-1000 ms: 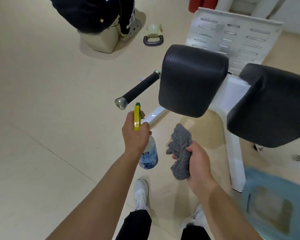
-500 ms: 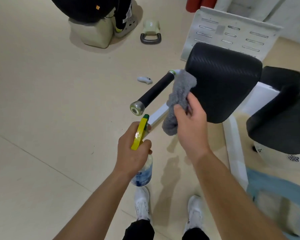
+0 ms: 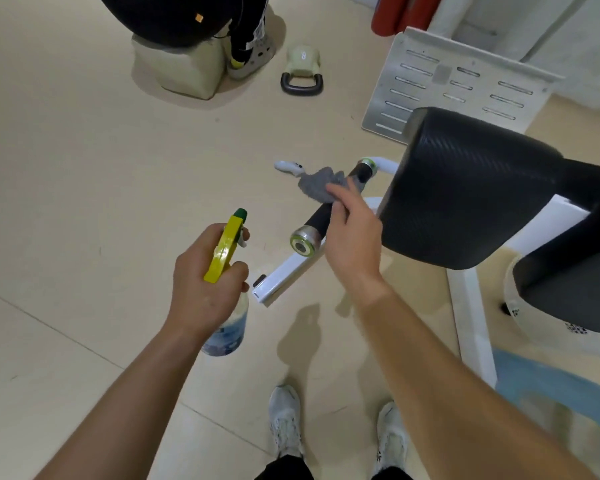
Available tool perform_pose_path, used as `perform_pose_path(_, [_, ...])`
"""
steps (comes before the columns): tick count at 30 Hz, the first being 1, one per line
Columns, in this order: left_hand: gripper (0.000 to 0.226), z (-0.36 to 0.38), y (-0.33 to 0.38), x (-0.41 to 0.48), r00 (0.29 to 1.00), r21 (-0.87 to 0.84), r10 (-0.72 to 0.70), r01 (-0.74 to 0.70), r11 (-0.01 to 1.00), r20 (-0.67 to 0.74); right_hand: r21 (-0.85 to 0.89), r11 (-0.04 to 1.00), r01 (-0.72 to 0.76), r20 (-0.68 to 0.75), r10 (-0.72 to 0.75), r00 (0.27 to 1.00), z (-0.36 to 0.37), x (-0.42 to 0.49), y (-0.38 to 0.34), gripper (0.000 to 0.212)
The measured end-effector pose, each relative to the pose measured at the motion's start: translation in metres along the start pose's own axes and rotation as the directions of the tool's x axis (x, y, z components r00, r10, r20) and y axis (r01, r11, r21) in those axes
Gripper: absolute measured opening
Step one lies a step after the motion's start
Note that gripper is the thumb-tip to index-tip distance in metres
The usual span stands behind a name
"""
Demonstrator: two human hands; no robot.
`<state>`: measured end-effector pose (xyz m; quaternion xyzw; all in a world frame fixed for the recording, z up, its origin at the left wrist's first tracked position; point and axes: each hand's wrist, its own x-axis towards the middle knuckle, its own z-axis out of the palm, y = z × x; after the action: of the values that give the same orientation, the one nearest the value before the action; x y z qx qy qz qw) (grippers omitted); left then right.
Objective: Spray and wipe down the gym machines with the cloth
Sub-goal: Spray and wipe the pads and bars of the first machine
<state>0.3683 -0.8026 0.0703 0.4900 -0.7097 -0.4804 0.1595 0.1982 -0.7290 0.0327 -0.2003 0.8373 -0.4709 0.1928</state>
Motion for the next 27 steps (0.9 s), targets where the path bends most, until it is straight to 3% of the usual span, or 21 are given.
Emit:
perform_pose_path(3, [0.046,0.005,-0.007,0.007,1.000,-0.033,-0.022,0.022,0.999,-0.006,0.020,0.996,0.083,0.067,-0.084,0.994,-0.006,-0.043,0.001,0.036])
perform_pose_path(7, [0.042,0.014,-0.010,0.011,0.999,-0.057,0.000,0.003,0.998,0.042,-0.323,0.886,0.332,0.203,-0.278,0.939,-0.018,-0.012,-0.002,0.037])
perform_pose_path(10, [0.042,0.018,-0.011,0.015,0.998,-0.068,0.018,-0.014,0.998,0.062,-0.472,0.864,0.177,0.105,-0.144,0.984,-0.027,0.052,-0.011,0.035])
perform_pose_path(12, [0.041,0.020,-0.012,0.018,0.998,-0.088,-0.002,0.007,0.996,0.058,-0.411,0.909,0.068,-0.023,-0.085,0.996,-0.025,0.078,-0.014,0.036])
perform_pose_path(15, [0.046,0.021,-0.010,0.021,0.998,-0.098,-0.012,0.017,0.995,0.054,-0.419,0.904,-0.080,-0.022,0.078,0.997,0.000,0.079,-0.003,0.047])
perform_pose_path(17, [0.041,0.021,-0.011,0.021,0.998,-0.099,0.004,0.002,0.995,0.065,-0.315,0.928,-0.198,-0.055,0.190,0.980,0.005,0.065,0.000,0.057])
perform_pose_path(20, [0.042,0.020,-0.014,0.024,0.996,-0.111,0.007,0.003,0.994,0.084,-0.062,0.945,-0.322,-0.101,0.315,0.944,-0.001,0.037,-0.004,0.048])
perform_pose_path(23, [0.043,0.024,-0.017,0.024,0.996,-0.115,0.013,-0.002,0.993,0.091,0.218,0.921,-0.323,-0.016,0.335,0.942,0.000,-0.011,0.002,0.044])
perform_pose_path(27, [0.044,0.029,-0.022,0.028,0.995,-0.119,0.009,0.003,0.993,0.102,0.620,0.649,-0.441,0.223,0.393,0.892,0.001,-0.044,0.009,0.032])
